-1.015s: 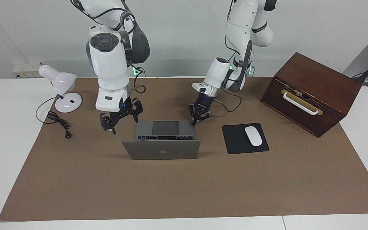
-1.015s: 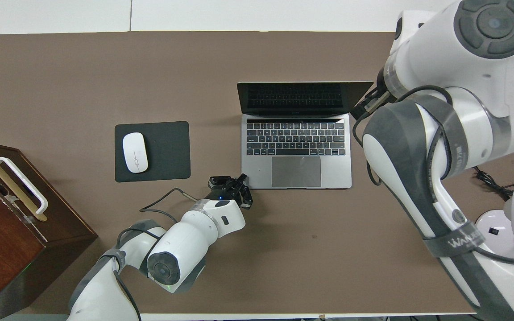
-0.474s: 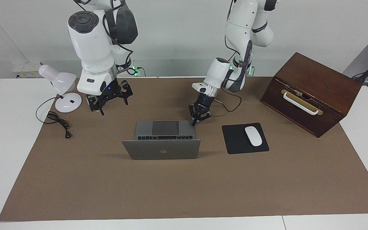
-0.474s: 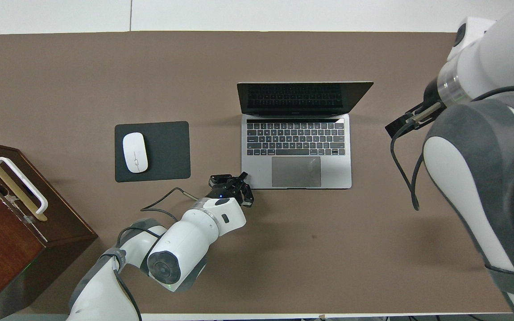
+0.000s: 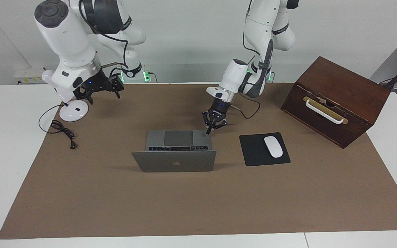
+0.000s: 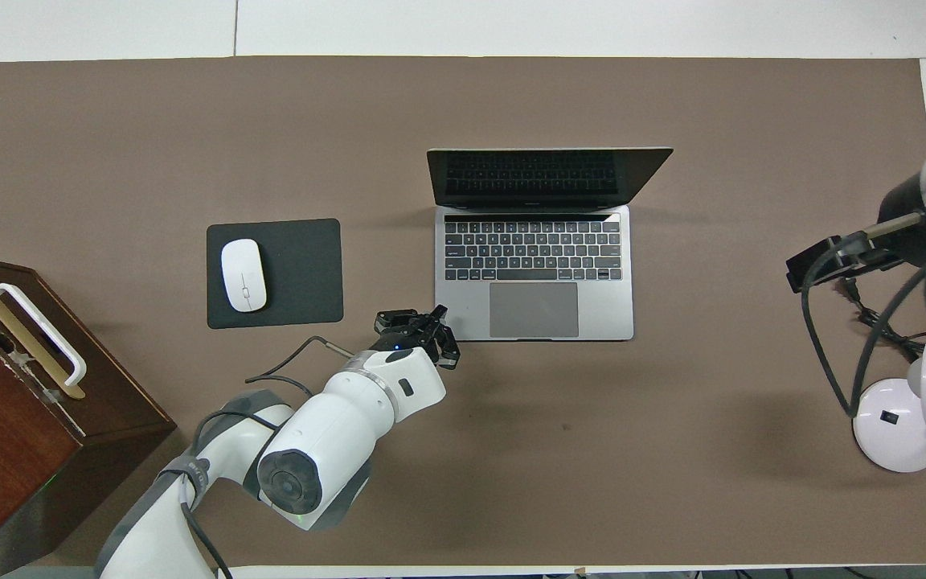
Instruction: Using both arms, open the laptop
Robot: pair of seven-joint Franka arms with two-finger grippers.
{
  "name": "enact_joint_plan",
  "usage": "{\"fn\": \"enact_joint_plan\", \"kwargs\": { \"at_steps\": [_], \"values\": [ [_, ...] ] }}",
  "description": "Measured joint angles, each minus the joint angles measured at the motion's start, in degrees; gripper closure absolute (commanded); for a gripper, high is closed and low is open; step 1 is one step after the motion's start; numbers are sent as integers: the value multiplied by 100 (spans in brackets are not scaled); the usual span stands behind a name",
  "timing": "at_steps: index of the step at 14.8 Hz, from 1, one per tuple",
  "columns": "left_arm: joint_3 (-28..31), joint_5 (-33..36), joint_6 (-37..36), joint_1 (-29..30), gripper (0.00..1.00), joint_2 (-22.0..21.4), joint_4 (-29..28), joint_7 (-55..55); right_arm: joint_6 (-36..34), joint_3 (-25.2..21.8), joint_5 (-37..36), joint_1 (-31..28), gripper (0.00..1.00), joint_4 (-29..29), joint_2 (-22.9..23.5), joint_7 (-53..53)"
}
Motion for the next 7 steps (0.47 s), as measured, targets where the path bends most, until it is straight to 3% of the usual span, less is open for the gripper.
{"fn": "enact_joint_plan", "kwargs": {
  "at_steps": [7],
  "values": [
    [27, -2, -1791, 338, 100, -1021, 12, -10, 19, 6, 1, -148, 0, -184, -32, 3]
  ]
}}
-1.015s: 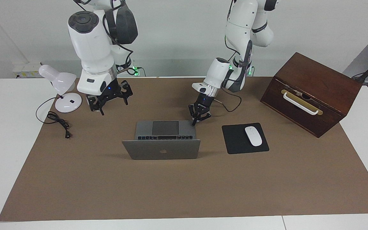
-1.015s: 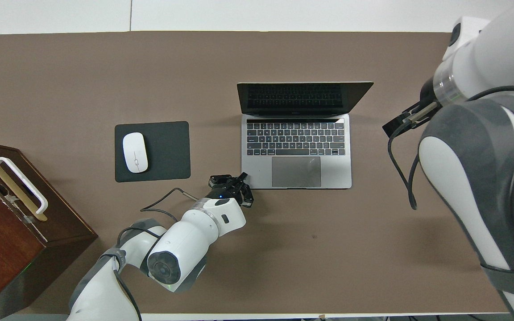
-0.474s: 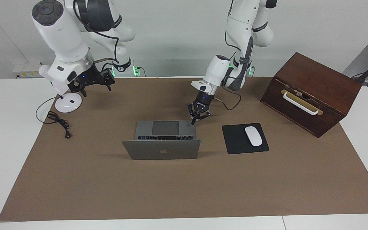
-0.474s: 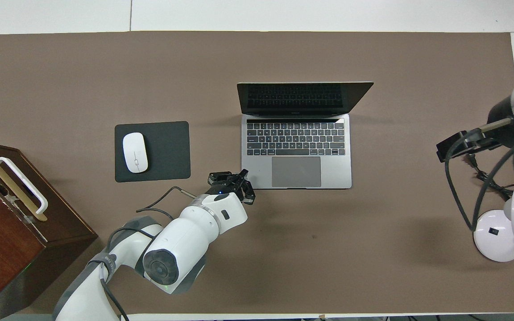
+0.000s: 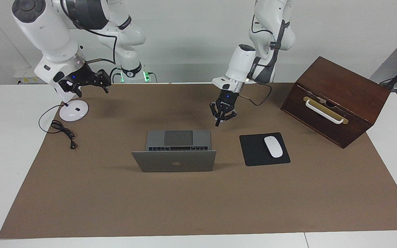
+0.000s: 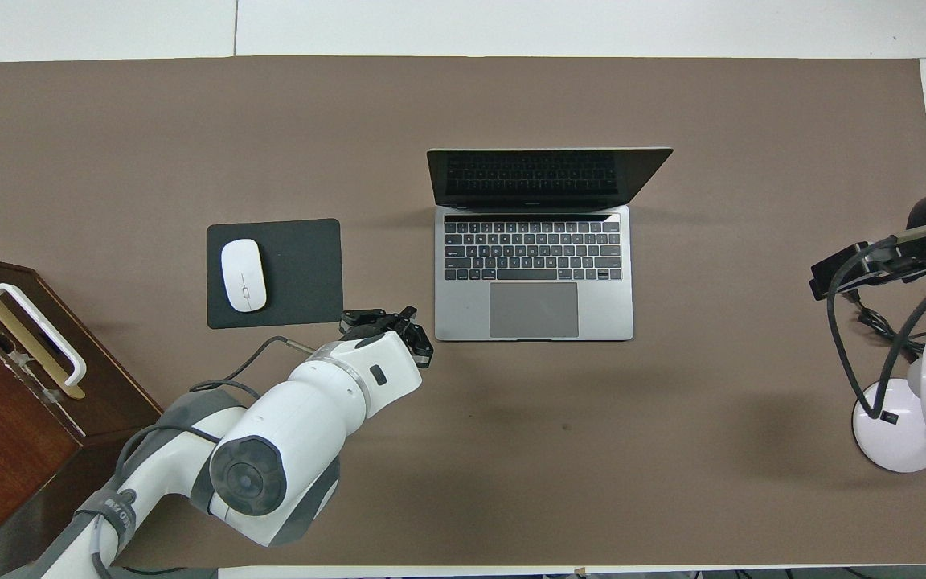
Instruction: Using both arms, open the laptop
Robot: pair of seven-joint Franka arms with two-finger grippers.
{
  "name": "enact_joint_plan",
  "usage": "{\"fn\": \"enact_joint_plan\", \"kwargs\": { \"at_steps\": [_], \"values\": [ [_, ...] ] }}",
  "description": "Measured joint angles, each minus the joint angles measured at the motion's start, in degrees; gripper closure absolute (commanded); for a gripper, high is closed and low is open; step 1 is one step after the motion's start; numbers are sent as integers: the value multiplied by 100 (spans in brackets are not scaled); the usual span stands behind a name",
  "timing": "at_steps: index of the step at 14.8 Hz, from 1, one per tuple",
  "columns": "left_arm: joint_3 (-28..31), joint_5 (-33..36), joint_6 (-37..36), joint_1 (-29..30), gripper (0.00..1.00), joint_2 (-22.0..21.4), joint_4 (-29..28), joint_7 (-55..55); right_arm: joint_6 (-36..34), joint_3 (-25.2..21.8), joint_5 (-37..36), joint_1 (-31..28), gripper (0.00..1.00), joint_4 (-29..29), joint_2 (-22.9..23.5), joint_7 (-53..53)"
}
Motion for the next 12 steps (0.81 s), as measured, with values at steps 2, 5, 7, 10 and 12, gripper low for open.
{"fn": "enact_joint_plan", "kwargs": {
  "at_steps": [2, 5, 7, 10, 12],
  "values": [
    [3, 0, -453, 177, 100, -231, 16, 94, 0, 2, 2, 64, 0, 0, 0, 1],
    [15, 0, -1631, 587, 100, -672, 295, 613, 0, -25, 2, 147, 0, 0, -2, 47],
    [22, 0, -2730, 866, 100, -961, 727, 1015, 1, -132, 2, 145, 0, 0, -1, 48],
    [30, 0, -4192, 1239, 100, -1221, 1444, 1643, 88, -194, 2, 143, 0, -2, -1, 48],
    [37, 0, -4985, 1509, 100, -1280, 1834, 2063, 165, -194, 2, 145, 0, -5, -1, 48]
  ]
}}
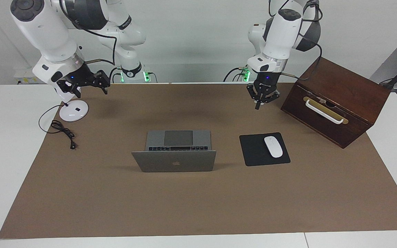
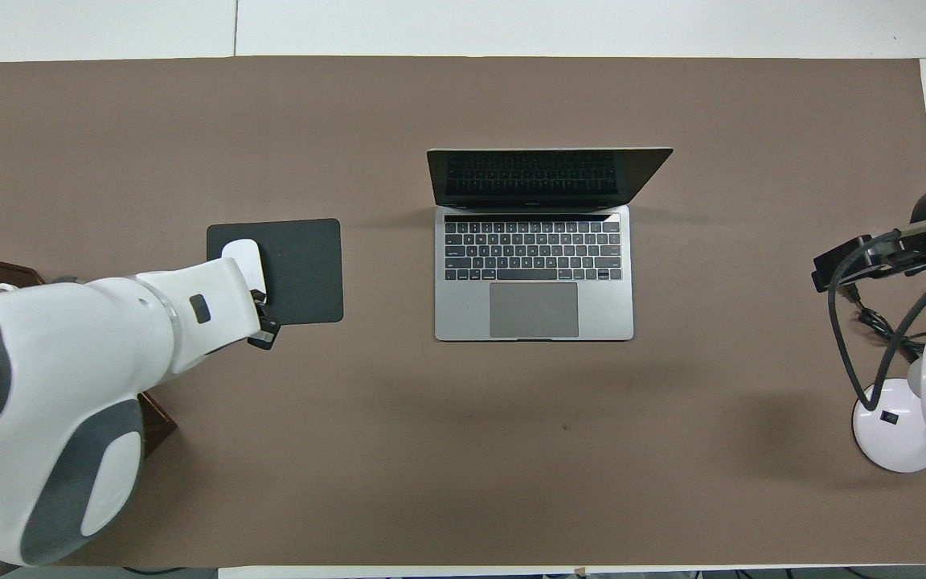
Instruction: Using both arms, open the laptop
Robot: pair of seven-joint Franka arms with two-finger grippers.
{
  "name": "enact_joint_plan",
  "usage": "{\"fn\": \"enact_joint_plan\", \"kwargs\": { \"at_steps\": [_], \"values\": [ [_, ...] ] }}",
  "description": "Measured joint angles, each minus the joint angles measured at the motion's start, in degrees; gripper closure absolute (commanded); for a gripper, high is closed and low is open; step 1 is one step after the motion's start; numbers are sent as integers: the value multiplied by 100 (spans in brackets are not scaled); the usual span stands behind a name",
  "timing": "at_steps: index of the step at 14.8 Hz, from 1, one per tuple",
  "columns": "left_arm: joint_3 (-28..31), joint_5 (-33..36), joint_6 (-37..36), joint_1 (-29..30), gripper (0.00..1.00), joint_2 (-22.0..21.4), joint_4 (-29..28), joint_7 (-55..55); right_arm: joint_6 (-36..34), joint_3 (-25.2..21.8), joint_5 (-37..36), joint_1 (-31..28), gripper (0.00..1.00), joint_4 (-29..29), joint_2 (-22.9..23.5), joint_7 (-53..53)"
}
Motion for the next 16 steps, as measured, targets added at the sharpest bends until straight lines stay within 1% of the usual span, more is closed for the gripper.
{"fn": "enact_joint_plan", "kwargs": {
  "at_steps": [2, 3, 4, 5, 6, 8, 12, 16],
  "values": [
    [27, 0, -652, 304, 100, -22, 289, 448, 4, 0, 0, 0, 0, 0, 0, 0],
    [42, 0, -949, 453, 86, -25, 421, 605, 4, 0, 0, -2, 0, -2, 0, 0],
    [52, 0, -1188, 589, 67, -27, 538, 684, 4, -1, 0, -4, 0, -4, 0, 0],
    [57, 0, -1362, 716, 42, -28, 633, 715, 4, -3, 0, -6, 0, -5, 0, 0],
    [58, 0, -1465, 829, 0, -29, 694, 719, 4, -5, 0, -11, 0, -5, 0, 0],
    [65, 0, -1513, 988, 0, -29, 729, 666, 5, -6, 0, -41, 0, 1, 0, 0],
    [67, 0, -1510, 1163, 0, -28, 765, 109, 6, -6, 0, -93, 0, 17, -20, 0],
    [71, 0, -1509, 1476, 0, -26, 792, 26, 46, -2, 0, -87, 0, 51, -61, 0]
  ]
}}
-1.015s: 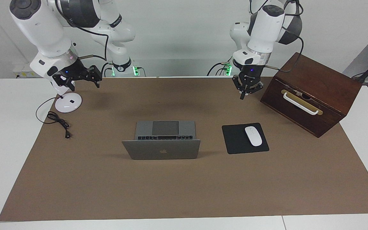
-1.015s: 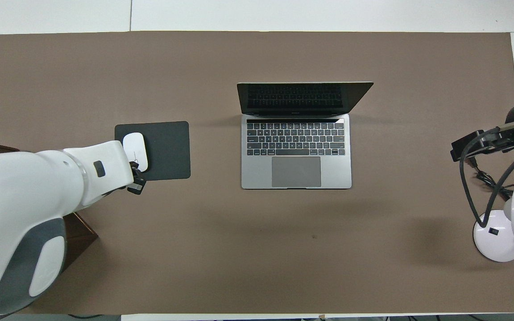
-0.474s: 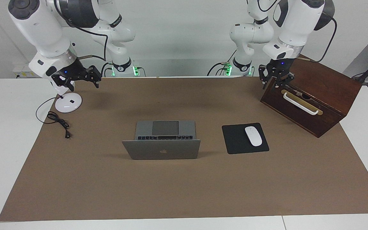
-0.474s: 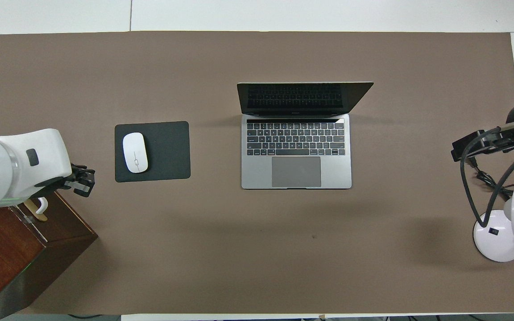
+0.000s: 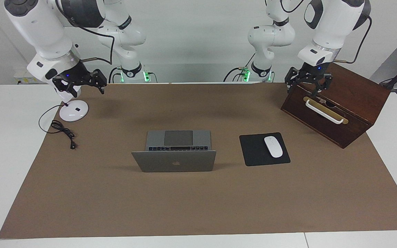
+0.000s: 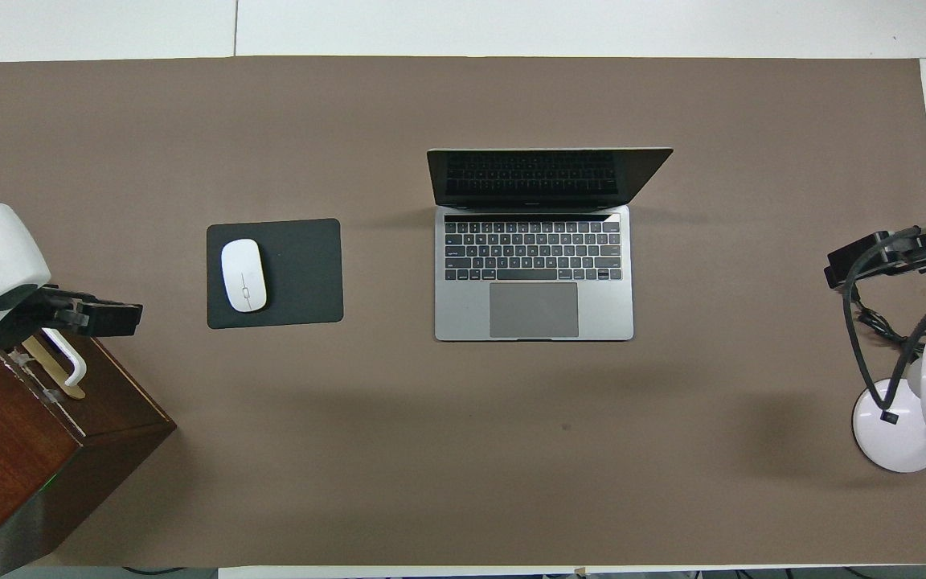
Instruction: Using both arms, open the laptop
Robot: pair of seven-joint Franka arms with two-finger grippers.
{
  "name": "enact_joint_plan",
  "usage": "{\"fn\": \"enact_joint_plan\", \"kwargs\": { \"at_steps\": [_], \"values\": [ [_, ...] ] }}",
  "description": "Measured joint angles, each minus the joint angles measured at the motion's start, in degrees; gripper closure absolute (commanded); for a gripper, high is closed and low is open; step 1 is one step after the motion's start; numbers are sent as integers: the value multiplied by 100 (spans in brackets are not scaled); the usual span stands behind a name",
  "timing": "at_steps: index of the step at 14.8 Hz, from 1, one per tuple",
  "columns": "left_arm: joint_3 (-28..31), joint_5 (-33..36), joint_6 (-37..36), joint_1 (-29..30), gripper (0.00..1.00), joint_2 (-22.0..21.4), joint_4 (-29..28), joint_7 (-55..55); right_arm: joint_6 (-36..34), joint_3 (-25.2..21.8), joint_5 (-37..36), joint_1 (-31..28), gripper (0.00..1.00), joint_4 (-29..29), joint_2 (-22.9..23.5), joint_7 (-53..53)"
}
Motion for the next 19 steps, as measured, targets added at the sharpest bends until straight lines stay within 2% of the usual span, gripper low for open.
{"fn": "enact_joint_plan", "kwargs": {
  "at_steps": [4, 10, 16, 19],
  "values": [
    [0, 0, 2, 102, 0, 1, 39, -54, 7, -13, 0, 0, 0, 35, -16, 0],
    [-8, 16, -114, 105, 0, 125, 458, -1181, 22, -44, 0, -46, 0, 36, -16, 0],
    [-2, 54, -1450, 373, 0, 684, 1799, -1247, 63, -25, 0, -50, 0, 35, -16, 0],
    [-12, 70, -1791, 504, 0, 813, 1948, -1237, 220, -16, 0, -50, 0, 34, -16, 0]
  ]
}}
